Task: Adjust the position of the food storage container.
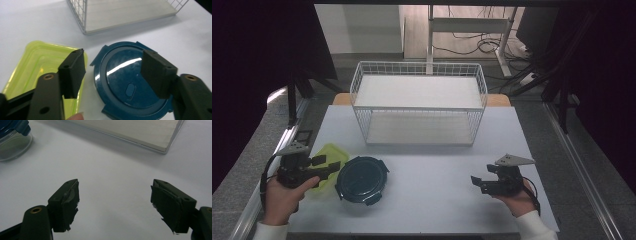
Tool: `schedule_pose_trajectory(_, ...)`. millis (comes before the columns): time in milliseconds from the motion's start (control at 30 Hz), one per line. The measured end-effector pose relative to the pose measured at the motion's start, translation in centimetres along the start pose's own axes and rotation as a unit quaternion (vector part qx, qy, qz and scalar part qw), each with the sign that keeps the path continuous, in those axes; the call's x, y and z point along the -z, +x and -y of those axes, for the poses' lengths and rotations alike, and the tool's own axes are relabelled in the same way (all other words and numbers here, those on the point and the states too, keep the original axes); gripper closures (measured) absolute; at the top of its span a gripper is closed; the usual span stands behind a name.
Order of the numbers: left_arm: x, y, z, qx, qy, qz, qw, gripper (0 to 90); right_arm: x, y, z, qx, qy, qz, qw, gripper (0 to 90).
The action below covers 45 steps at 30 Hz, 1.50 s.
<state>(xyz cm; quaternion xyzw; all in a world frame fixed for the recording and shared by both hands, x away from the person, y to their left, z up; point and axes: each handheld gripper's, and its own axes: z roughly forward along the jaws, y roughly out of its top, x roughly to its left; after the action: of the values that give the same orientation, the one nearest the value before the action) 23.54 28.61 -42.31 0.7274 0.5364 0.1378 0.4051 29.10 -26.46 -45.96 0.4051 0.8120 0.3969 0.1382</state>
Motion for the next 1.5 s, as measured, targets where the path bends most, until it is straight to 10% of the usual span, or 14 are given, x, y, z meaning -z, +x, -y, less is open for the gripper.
schedule_pose_trajectory(767, -1.7, 1.4, 2.9, 0.004, 0.089, -0.023, 0.9957, 85.1, -0.3, 0.0, 0.2, -0.004, 0.015, 0.015, 0.9998, 23.5)
schedule_pose_trajectory(1500, -4.2, 0.9, 3.4, 0.009, 0.129, -0.043, 0.9907, 90.0, -0.6, -0.1, 0.4, 0.003, 0.024, 0.021, 0.9995, 23.4)
